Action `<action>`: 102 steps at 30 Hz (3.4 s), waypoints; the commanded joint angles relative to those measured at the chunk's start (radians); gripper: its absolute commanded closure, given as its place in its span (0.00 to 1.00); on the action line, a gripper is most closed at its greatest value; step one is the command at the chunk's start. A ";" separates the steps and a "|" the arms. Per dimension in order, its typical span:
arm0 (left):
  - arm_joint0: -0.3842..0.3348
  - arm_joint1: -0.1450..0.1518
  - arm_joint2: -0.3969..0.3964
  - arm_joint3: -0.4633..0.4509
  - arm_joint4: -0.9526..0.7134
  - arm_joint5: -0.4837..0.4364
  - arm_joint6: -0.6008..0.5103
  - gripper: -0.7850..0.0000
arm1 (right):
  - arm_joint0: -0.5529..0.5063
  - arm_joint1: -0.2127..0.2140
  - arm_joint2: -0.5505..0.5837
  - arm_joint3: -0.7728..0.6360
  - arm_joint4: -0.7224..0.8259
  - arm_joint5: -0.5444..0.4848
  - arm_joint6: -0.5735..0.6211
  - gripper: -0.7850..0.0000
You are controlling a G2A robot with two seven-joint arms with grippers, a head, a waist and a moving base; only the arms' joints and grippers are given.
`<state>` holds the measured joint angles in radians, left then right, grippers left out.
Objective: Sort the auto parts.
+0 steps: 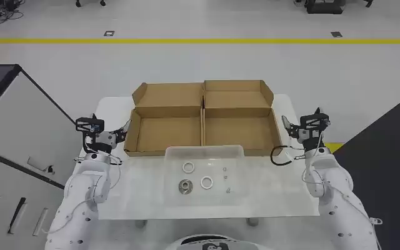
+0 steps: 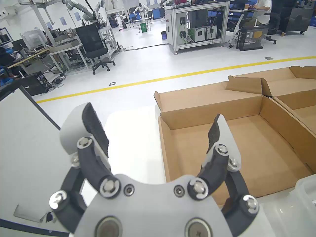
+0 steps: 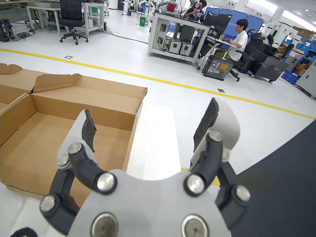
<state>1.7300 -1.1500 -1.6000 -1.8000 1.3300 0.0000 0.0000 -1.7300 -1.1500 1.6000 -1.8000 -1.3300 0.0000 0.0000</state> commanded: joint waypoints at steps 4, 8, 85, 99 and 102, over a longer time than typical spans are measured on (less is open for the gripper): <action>0.000 0.000 0.000 0.000 0.000 0.000 0.000 0.00 | 0.000 0.000 0.000 0.000 0.000 0.000 0.000 0.00; 0.000 0.000 0.000 0.000 0.000 0.000 0.000 0.00 | 0.004 0.000 0.002 -0.008 0.001 -0.004 -0.007 0.00; 0.000 0.000 0.000 0.000 0.000 0.000 0.000 0.00 | 1.016 0.352 -1.000 -0.045 0.824 -0.825 0.996 0.00; 0.000 0.000 0.000 0.000 0.000 0.000 0.000 0.00 | 1.030 0.363 -1.057 -0.022 0.832 -0.814 1.003 0.00; 0.000 0.000 0.000 0.000 0.000 0.000 0.000 0.00 | 1.030 0.363 -1.057 -0.022 0.832 -0.814 1.003 0.00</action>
<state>1.7300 -1.1500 -1.6000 -1.8000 1.3300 0.0000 0.0000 -0.6998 -0.7871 0.5431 -1.8220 -0.4979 -0.8144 1.0033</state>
